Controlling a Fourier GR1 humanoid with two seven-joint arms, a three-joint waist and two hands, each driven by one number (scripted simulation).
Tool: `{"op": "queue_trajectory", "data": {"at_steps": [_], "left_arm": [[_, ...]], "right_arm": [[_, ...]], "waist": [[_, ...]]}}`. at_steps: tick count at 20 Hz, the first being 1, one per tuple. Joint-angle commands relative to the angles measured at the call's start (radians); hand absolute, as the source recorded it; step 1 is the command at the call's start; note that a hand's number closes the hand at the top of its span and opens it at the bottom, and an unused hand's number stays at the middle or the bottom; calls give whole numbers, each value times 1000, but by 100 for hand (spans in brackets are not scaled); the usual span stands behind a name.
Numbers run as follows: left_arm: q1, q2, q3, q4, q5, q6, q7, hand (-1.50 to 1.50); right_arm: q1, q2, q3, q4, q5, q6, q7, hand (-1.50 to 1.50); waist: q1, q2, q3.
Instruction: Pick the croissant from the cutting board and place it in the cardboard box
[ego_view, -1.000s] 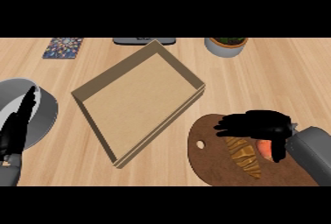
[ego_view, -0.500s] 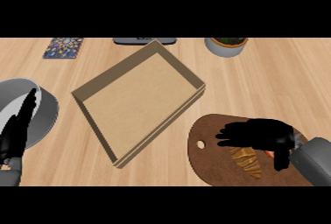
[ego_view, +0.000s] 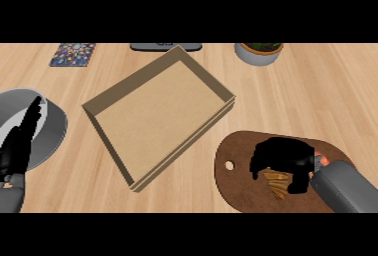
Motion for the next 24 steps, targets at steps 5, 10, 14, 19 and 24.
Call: {"op": "queue_trajectory", "data": {"at_steps": [5,10,14,19,24], "left_arm": [[30,-20,18,21,-9,-3,-53,0],[43,-1,35,-6,0,1,2,0],[33,8,27,-20,-12,-5,18,0],[-1,3,30,-11,-19,-5,16,0],[18,-14,35,27,-24,0,-23,0]], "right_arm": [[48,132,-110,54,28,-161,118,150],[98,185,-346,96,-29,-154,570,150],[93,269,-378,-47,38,-251,817,150],[123,296,-360,-272,147,-291,1003,150],[91,293,-317,-533,193,-288,1011,150]], "waist": [[-6,4,4],[-58,-10,3],[-38,-11,3],[-24,-3,4],[-20,-3,3]]}}
